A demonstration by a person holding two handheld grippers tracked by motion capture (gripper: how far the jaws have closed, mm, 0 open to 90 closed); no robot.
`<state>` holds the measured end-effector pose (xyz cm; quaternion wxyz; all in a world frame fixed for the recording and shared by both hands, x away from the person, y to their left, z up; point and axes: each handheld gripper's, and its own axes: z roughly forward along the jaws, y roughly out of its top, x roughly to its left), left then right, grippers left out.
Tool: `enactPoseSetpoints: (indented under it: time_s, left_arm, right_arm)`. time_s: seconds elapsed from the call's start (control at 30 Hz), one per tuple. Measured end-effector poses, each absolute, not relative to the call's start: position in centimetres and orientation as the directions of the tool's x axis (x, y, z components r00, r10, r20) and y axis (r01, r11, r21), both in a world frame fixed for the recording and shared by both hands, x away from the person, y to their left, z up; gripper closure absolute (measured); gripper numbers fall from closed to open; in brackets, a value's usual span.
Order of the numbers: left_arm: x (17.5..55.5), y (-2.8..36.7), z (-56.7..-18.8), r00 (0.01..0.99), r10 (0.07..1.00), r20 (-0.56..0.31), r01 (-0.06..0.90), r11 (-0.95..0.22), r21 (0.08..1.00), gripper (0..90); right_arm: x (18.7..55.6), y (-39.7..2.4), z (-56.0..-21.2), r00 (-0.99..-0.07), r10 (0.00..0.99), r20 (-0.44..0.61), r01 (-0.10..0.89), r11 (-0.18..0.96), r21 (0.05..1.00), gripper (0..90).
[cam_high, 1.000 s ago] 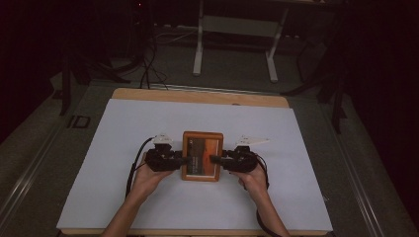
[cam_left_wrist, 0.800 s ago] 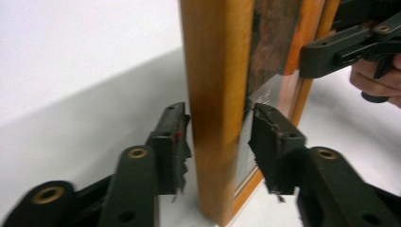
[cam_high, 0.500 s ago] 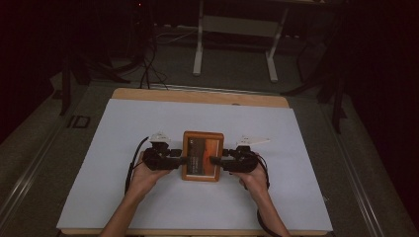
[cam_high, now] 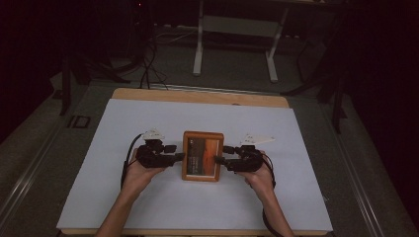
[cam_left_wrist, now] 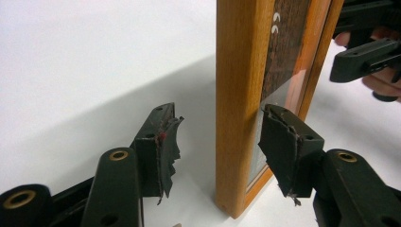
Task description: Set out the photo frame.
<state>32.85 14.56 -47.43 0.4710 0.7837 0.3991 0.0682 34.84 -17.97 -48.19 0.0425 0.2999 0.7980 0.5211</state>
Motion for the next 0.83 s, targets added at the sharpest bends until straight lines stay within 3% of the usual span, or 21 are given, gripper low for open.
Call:
enactPoseSetpoints:
  time_s: [0.6, 0.7, 0.83]
  left_arm:
    - [32.7, 15.4, -47.3, 0.646, 0.748, -0.153, 0.547, -0.313, 0.776, 44.4]
    - [32.8, 15.6, -47.8, 0.624, 0.776, -0.089, 0.554, -0.36, 0.751, 43.9]
    - [32.7, 16.1, -48.1, 0.608, 0.791, -0.073, 0.563, -0.365, 0.742, 43.2]
  right_arm:
    - [34.1, -19.9, -47.4, -0.815, 0.565, 0.127, 0.405, 0.399, 0.823, 36.9]
    - [34.3, -20.4, -47.9, -0.806, 0.583, 0.099, 0.422, 0.45, 0.787, 36.2]
    - [34.4, -21.3, -48.7, -0.781, 0.623, 0.05, 0.444, 0.496, 0.746, 36.2]
